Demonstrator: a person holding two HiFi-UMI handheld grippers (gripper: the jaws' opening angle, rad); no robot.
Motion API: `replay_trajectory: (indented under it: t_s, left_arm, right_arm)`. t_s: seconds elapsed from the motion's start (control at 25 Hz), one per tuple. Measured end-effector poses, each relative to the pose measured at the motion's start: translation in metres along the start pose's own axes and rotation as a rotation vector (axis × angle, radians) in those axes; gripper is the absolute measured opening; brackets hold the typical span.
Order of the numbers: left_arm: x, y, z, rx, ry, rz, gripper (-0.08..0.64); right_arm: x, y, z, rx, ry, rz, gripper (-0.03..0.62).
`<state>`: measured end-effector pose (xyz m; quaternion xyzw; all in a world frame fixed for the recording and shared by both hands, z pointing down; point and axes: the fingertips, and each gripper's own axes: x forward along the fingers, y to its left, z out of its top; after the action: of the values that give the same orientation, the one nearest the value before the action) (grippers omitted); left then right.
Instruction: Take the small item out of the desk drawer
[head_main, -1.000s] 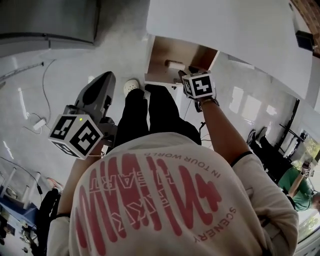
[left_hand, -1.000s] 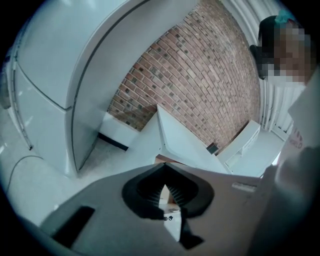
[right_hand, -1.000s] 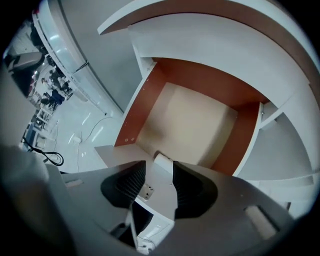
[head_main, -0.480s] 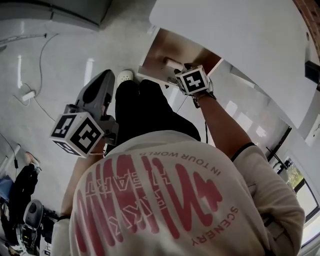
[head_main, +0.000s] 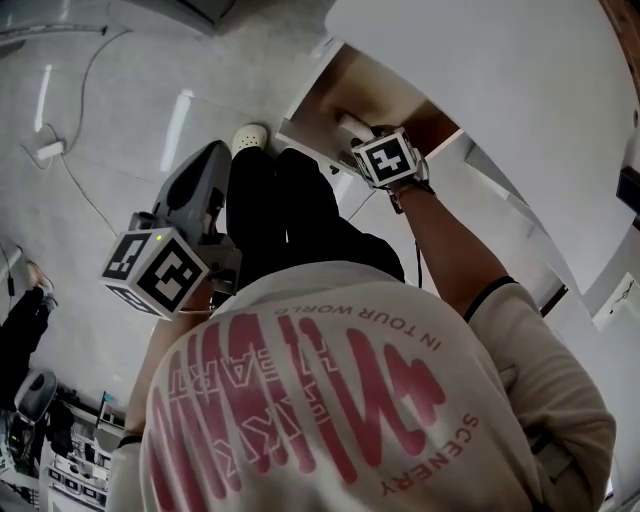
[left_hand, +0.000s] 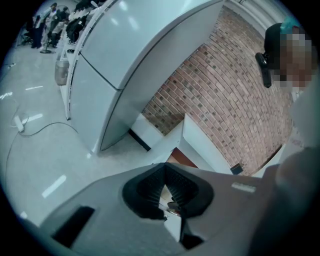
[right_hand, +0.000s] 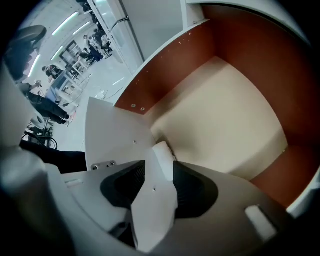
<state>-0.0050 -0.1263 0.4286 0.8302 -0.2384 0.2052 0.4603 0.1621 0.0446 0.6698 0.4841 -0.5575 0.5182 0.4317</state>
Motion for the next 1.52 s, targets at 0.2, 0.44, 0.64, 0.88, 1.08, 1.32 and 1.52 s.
replay_trajectory:
  t_s: [0.2, 0.44, 0.64, 0.88, 1.08, 1.32, 1.52]
  left_arm:
    - [-0.006, 0.011, -0.010, -0.034, -0.023, 0.040, 0.006]
    - [-0.012, 0.023, -0.018, -0.070, -0.051, 0.075, 0.005]
    - [-0.015, 0.030, -0.024, -0.095, -0.061, 0.094, 0.005]
    - [-0.015, 0.035, -0.027, -0.109, -0.060, 0.104, 0.005]
    - [-0.019, 0.041, -0.026, -0.114, -0.069, 0.123, 0.006]
    - [-0.017, 0.043, -0.023, -0.126, -0.071, 0.123, 0.006]
    - [-0.013, 0.041, -0.021, -0.126, -0.067, 0.114, 0.006]
  right_arm:
    - [0.019, 0.003, 0.004, -0.117, 0.040, 0.013, 0.190]
    - [0.031, 0.002, 0.005, -0.162, 0.072, 0.015, 0.199]
    - [0.039, 0.000, 0.008, -0.176, 0.074, 0.045, 0.199]
    - [0.050, -0.009, 0.012, -0.170, 0.105, 0.065, 0.224]
    - [0.055, -0.014, 0.009, -0.195, 0.121, 0.068, 0.224]
    - [0.053, -0.013, 0.006, -0.246, 0.103, 0.054, 0.219]
    - [0.052, -0.012, 0.005, -0.248, 0.104, 0.041, 0.208]
